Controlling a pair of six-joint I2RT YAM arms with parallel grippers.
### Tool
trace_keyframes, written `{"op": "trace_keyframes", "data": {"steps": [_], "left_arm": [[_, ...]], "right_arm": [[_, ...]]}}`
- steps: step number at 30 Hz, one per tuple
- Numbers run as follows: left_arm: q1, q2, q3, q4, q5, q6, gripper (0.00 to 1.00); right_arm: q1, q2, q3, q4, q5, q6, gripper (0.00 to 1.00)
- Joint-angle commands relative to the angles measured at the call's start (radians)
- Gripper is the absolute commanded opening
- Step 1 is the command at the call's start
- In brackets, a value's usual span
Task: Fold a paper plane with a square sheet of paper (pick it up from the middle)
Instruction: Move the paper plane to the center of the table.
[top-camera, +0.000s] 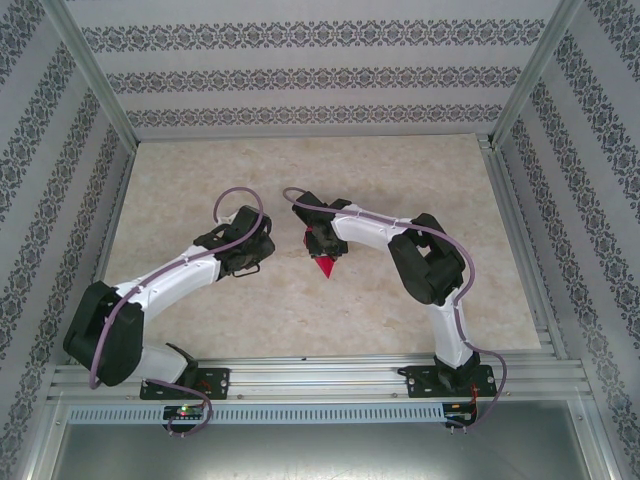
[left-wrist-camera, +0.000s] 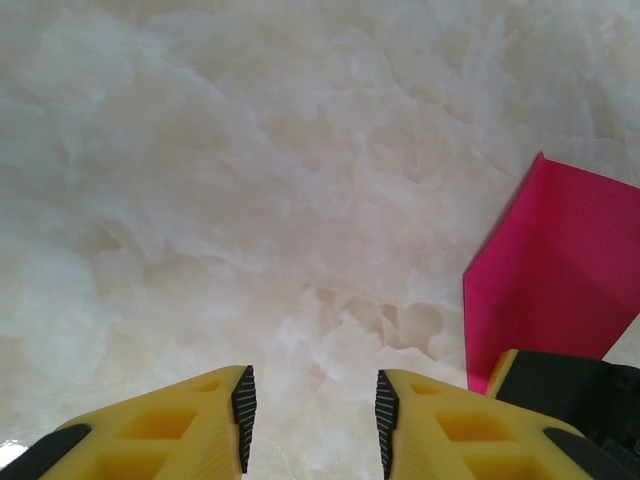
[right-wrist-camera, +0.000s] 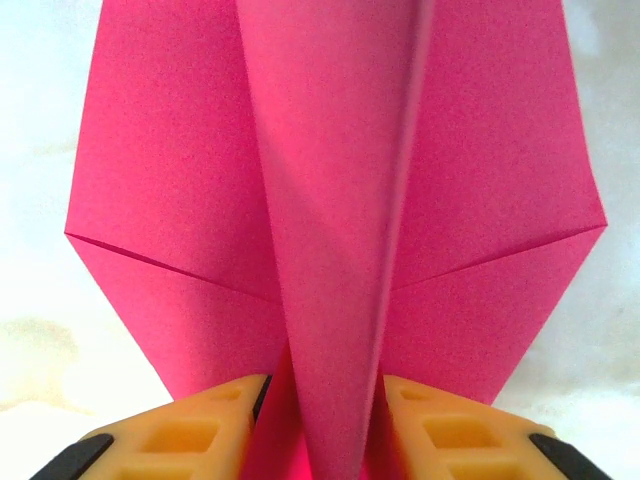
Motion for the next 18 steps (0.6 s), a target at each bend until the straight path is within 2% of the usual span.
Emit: {"op": "trace_keyframes", "data": {"steps": [1, 18], "left_arm": [[0.011, -0.053, 0.005, -0.046, -0.056, 0.038, 0.41], [0.011, -0.150, -0.038, -0.033, -0.110, 0.070, 0.45]], "right_arm": [[-0.017, 0.022, -0.032, -0.002, -0.016, -0.012, 0.33], [-0.020, -0.170, -0.022, -0.023, 0.005, -0.007, 0.40]]}}
